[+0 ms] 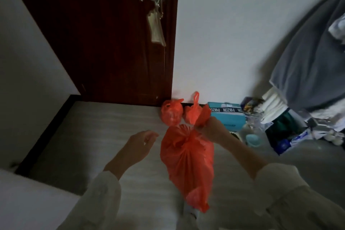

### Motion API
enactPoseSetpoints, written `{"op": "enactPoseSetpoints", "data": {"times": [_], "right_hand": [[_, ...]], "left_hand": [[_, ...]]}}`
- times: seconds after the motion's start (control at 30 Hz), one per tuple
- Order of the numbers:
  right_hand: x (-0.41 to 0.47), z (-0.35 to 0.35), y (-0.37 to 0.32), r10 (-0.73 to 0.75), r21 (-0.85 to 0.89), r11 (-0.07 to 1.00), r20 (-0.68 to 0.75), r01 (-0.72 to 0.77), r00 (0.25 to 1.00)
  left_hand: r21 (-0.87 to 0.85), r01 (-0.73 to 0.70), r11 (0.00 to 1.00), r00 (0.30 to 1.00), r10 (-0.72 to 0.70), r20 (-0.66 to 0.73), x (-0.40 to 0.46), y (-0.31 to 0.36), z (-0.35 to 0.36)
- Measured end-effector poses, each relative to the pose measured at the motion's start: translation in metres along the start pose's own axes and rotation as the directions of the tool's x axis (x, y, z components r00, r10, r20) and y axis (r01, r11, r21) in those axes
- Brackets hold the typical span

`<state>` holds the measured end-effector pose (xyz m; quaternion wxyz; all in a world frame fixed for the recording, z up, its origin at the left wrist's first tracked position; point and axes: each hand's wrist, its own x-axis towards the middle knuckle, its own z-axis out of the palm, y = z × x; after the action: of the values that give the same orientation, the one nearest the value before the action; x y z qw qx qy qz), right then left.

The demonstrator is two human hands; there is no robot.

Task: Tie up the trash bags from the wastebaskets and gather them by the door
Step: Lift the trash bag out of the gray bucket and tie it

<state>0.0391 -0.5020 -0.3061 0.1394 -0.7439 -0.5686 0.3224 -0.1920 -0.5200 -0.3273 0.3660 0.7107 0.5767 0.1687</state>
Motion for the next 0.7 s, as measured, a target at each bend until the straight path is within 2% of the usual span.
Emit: {"op": "enactPoseSetpoints", "data": {"times": [0.13,0.37,0.57,0.7], "right_hand": [[0.091,0.001,0.016,-0.009,0.109,0.994,0.117,-0.004,0.993],[0.268,0.003,0.063,0.147,0.12,0.976,0.25,-0.182,0.957],[0.394,0.026,0.095,0.275,0.156,0.935,0.253,-0.32,0.928],[0.482,0.073,0.131,0.382,0.18,0.882,0.267,-0.435,0.885]], "left_hand": [[-0.057,0.088,0.995,0.996,-0.088,0.0,0.091,-0.005,0.026],[-0.096,0.16,0.983,0.986,-0.154,0.064,0.275,-0.004,0.069],[-0.083,0.23,0.97,0.968,-0.22,0.118,0.407,-0.04,0.095],[-0.068,0.282,0.957,0.946,-0.265,0.188,0.491,-0.091,0.127]]}}
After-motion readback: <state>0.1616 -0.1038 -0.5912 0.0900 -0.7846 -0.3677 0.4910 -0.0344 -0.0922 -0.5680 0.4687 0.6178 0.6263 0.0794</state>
